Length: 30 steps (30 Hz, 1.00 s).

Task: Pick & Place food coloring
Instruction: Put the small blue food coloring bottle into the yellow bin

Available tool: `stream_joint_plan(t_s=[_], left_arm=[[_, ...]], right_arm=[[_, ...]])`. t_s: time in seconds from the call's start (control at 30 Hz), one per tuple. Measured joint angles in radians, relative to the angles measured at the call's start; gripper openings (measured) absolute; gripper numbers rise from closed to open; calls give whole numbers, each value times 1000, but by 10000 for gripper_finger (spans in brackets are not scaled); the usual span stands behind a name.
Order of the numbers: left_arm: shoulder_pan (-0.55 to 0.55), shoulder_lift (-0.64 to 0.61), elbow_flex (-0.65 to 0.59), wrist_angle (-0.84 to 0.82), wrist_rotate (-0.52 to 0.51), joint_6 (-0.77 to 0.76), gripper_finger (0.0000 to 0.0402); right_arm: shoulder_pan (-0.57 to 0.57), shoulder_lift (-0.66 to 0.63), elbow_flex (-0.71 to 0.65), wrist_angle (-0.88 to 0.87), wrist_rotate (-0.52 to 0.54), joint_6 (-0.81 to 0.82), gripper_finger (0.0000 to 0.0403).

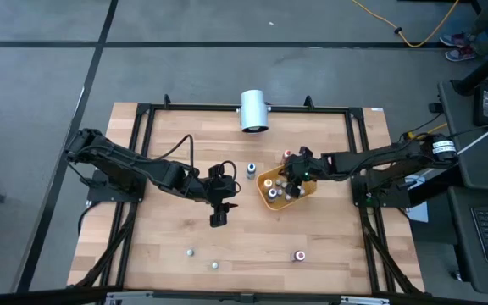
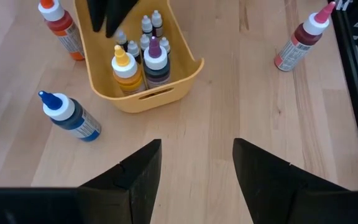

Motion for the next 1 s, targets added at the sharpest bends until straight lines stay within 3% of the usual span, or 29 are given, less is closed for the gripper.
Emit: stream_joint_plan(t_s=[0.27,0.53,0.77,1.0], left_arm=[[-23,-46,0,-55,39,-25,194],[-144,-57,-5,-118,49,-96,194],[-266,-57,-105,-169,60,-292,192],[-431,-56,-205,-177,64,-480,192]], right_arm=[[11,-28,215,-190,43,-170,92],[172,-32,350,-136,-178,-523,92],[253,-30,364,-122,-167,-456,92],[294,-17,363,-99,-30,-345,92]])
